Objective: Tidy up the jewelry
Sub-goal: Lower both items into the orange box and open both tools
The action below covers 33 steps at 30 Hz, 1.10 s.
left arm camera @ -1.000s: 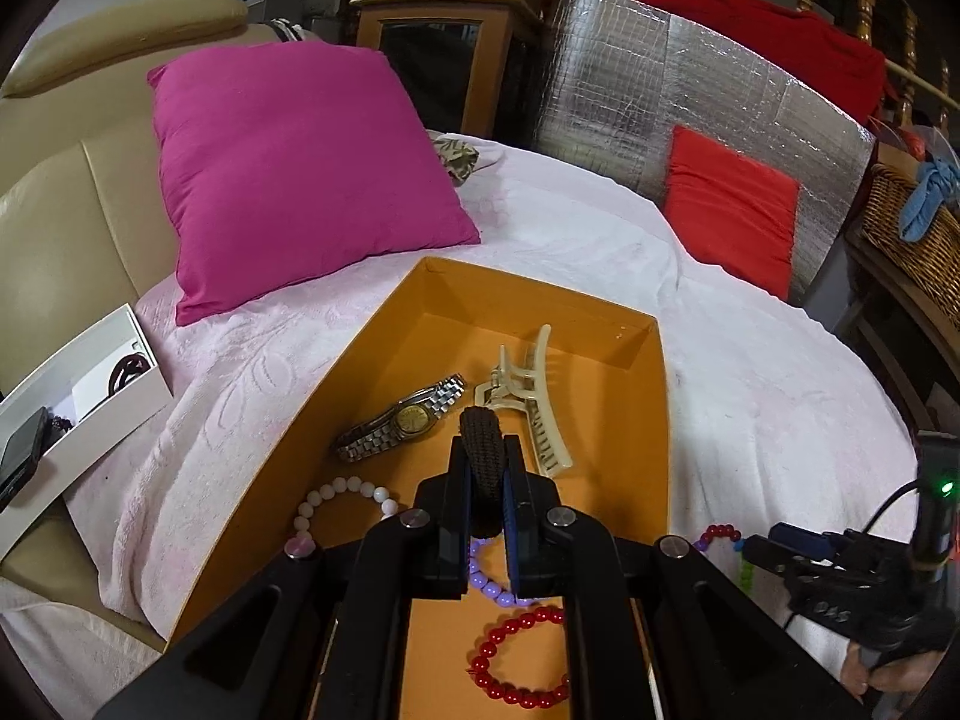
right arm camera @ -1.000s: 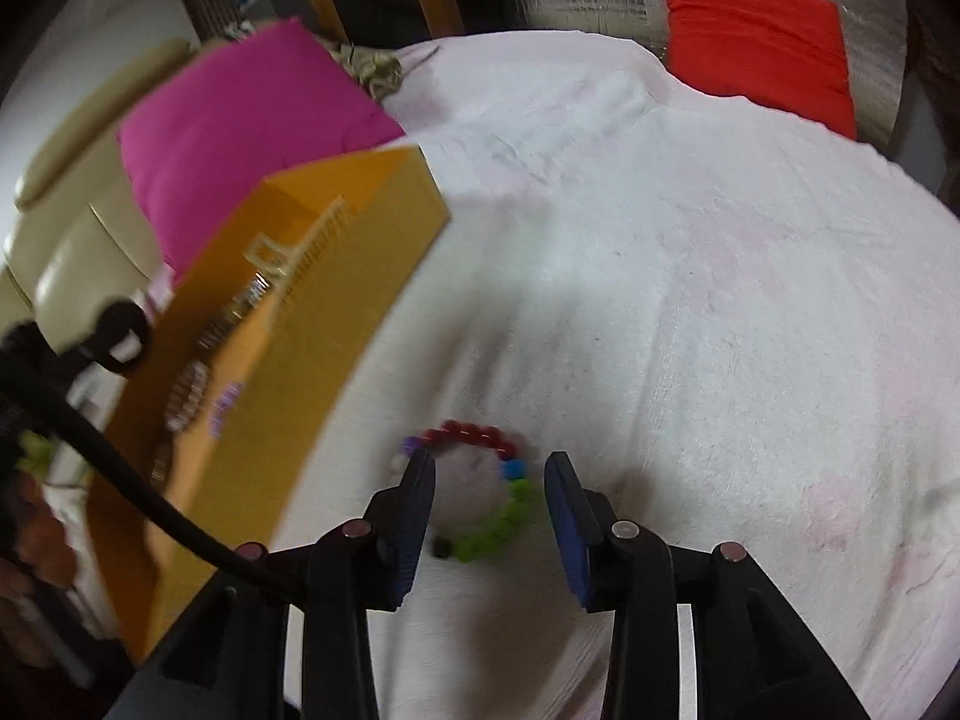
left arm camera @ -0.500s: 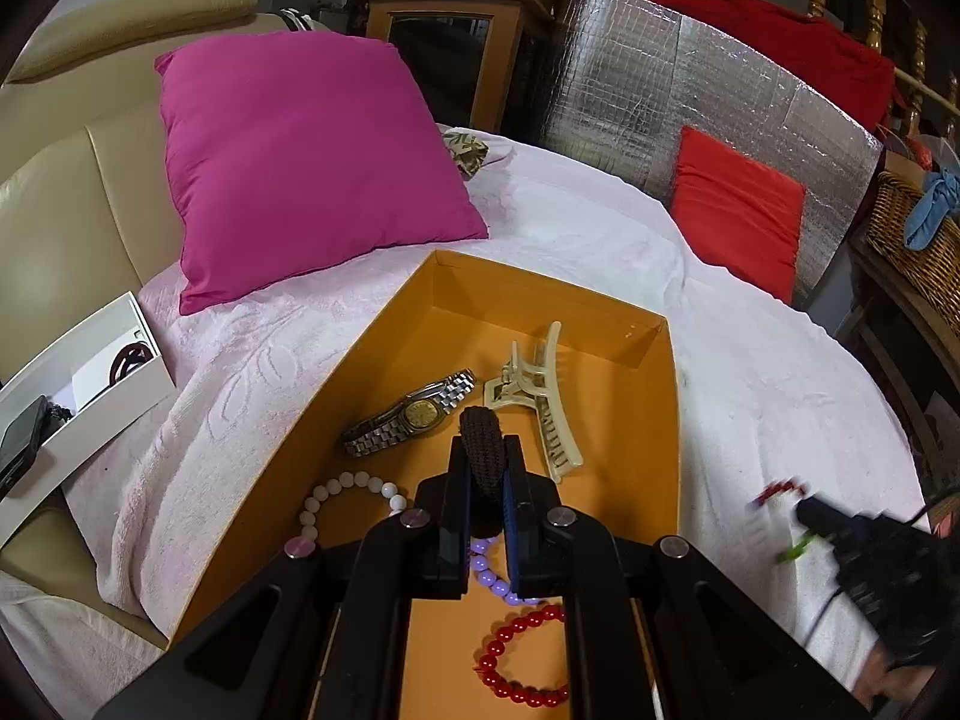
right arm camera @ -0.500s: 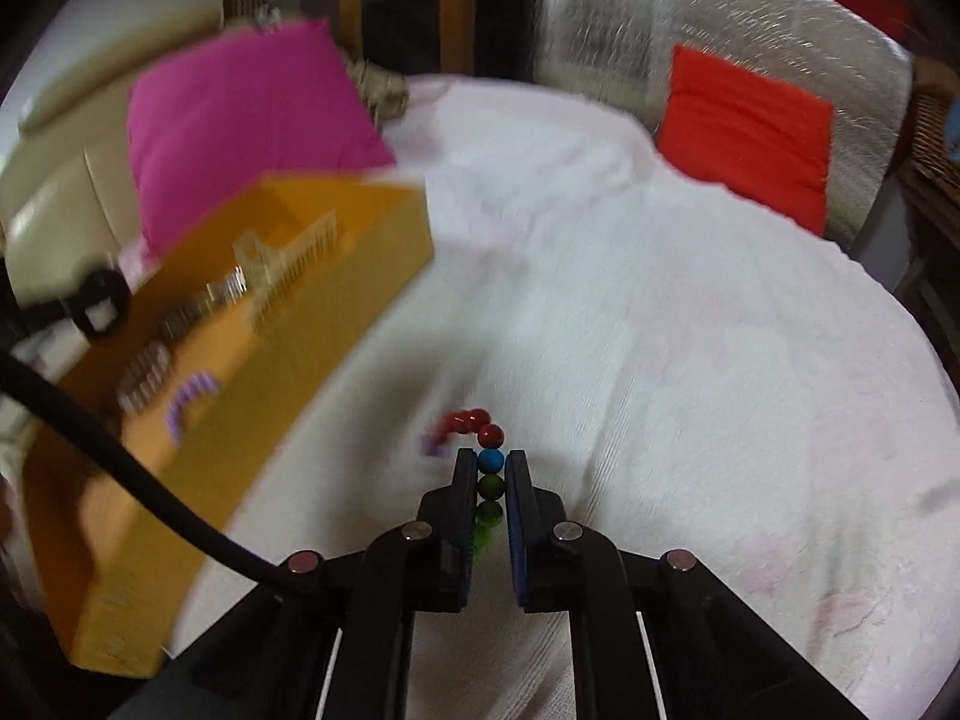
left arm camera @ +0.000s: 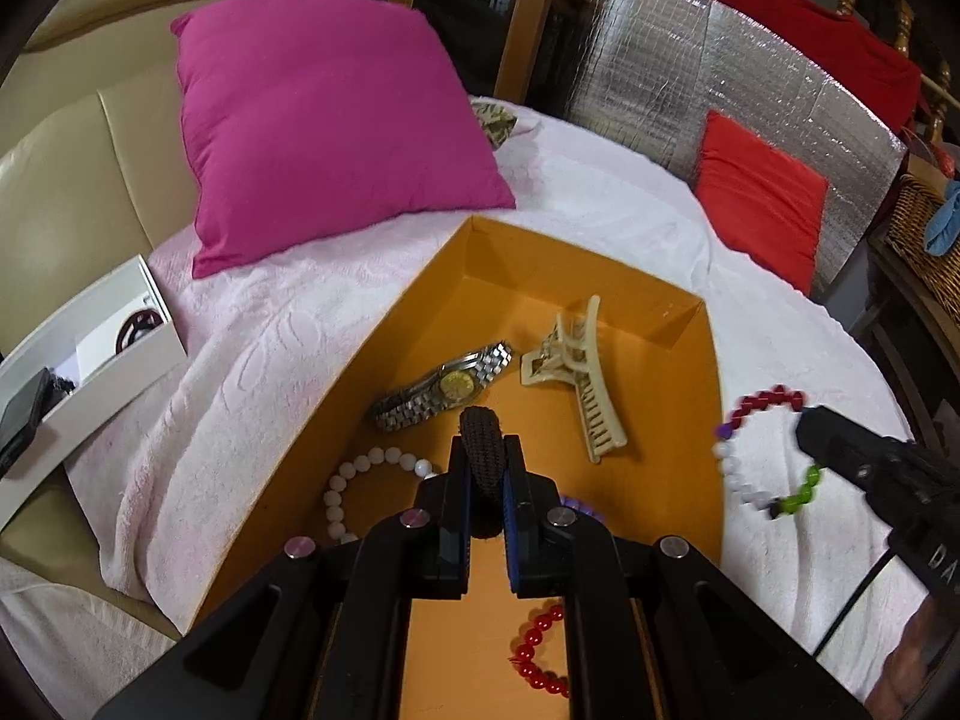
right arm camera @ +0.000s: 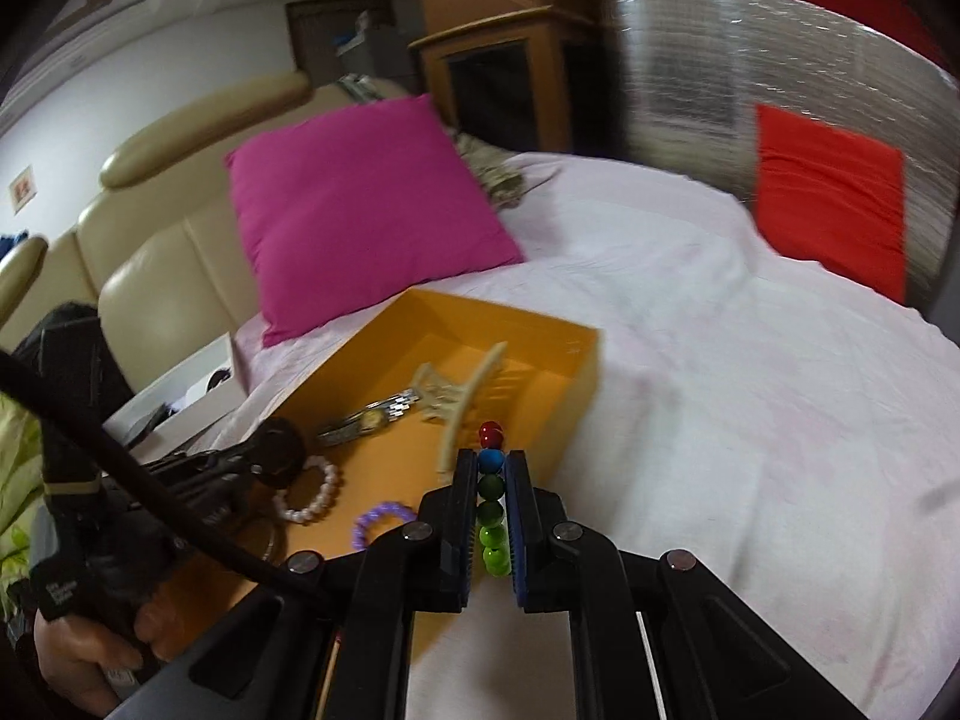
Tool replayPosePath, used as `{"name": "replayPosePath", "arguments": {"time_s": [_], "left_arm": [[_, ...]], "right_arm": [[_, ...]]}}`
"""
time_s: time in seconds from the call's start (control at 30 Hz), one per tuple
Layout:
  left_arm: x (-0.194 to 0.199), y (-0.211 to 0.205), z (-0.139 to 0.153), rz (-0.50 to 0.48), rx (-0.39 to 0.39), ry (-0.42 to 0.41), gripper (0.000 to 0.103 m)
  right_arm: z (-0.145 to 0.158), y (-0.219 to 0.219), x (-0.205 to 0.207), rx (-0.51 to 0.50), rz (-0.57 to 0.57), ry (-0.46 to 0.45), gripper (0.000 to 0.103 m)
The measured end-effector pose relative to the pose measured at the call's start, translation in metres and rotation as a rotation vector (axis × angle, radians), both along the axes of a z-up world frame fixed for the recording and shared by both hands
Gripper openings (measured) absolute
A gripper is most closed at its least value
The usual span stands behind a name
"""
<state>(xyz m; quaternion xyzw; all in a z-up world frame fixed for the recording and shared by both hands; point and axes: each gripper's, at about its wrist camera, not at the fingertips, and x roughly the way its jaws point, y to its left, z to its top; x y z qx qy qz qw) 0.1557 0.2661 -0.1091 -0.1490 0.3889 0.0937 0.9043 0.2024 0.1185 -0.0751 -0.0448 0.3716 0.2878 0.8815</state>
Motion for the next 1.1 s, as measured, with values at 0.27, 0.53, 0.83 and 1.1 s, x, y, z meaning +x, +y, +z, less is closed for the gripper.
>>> {"name": "replayPosePath", "arguments": {"time_s": [0.27,0.53,0.83,1.1], "left_arm": [[0.011,-0.002,-0.014,-0.021,-0.02,0.079,0.009],[0.017,-0.005,-0.023,-0.042,-0.015,0.129,0.009],[0.015,-0.007,-0.017,-0.022,0.025,0.102,0.045],[0.0,-0.019,0.009,0.02,0.175,-0.027,0.076]], "right_arm": [[-0.035,0.048,0.004,-0.076,0.078,0.081,0.01],[-0.053,0.059,0.012,-0.15,0.098,0.109,0.011],[-0.046,0.041,0.017,-0.088,0.071,0.154,0.03],[-0.022,0.013,0.001,-0.019,0.049,0.104,0.03]]}}
